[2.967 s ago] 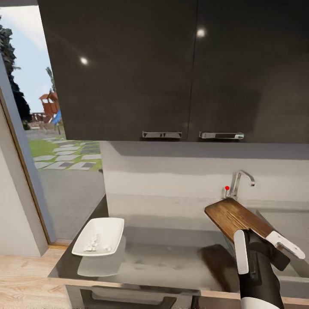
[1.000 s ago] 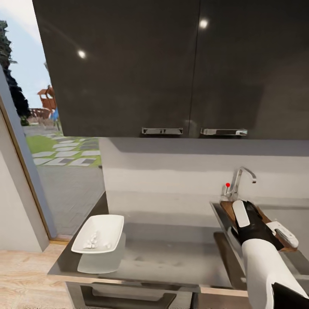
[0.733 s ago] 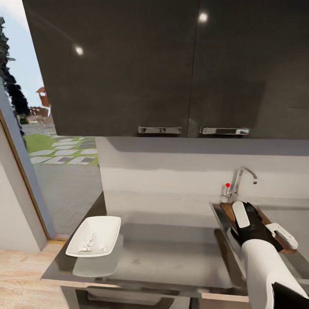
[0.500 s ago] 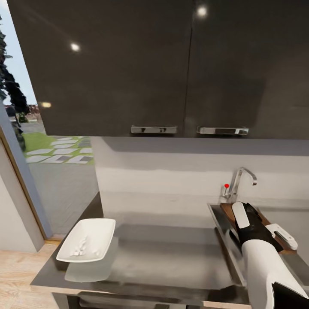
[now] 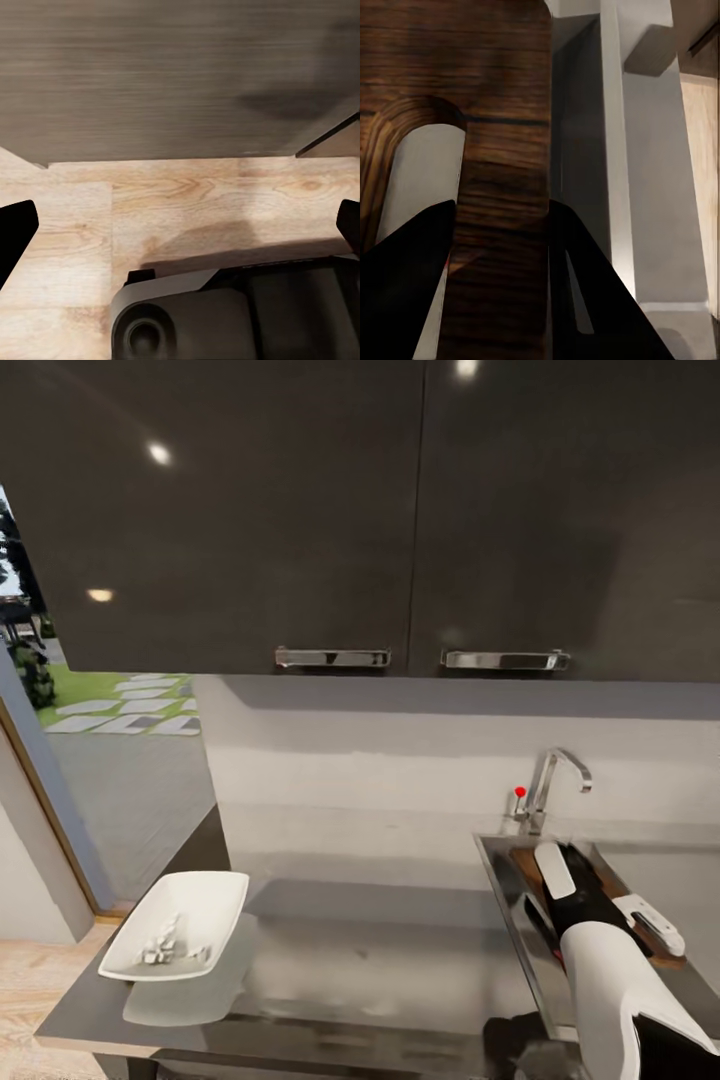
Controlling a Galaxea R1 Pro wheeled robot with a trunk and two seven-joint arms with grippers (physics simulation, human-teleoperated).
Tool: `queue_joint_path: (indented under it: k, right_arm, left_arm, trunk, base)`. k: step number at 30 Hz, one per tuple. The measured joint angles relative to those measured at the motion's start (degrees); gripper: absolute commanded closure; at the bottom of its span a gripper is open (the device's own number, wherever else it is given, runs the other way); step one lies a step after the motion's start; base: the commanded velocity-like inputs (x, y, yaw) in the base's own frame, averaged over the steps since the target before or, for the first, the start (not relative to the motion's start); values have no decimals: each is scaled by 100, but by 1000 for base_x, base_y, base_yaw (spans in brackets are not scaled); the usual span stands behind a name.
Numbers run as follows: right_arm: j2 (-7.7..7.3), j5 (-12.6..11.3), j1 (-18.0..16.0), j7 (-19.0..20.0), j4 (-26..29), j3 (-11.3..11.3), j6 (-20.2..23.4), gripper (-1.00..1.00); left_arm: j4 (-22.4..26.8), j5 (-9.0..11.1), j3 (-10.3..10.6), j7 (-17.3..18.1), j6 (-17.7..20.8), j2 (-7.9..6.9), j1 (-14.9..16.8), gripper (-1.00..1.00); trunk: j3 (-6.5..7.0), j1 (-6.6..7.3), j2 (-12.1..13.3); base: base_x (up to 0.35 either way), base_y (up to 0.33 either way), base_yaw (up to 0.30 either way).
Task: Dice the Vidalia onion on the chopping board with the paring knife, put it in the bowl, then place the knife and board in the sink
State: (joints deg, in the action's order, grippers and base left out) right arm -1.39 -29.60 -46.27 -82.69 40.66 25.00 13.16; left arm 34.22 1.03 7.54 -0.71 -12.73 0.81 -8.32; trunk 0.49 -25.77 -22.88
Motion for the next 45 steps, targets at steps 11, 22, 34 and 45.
queue_joint_path:
  k: [11,22,34,45]
  right_arm:
    - [-54,19,2,406,-568,-10,-479,100]
    - [-54,38,2,419,-599,-17,-542,100]
    - [-59,47,5,647,-828,-19,-817,100]
    - [-45,68,4,649,-829,-36,-961,100]
  left_arm:
    - [0,0,1,-1,0,0,-1,-100]
    - [-5,0,5,-1,-1,1,-3,-100]
    - [-7,0,8,-1,-2,1,-3,-100]
    - [-9,0,6,-1,-1,0,-3,-100]
  trunk:
    - [-96,1,4]
    - [-190,2,9]
    - [-300,2,9]
    - [-366,2,8]
  base:
    - [0,-1,0]
    - [0,-20,0]
    - [0,-30,0]
    - [0,-8,0]
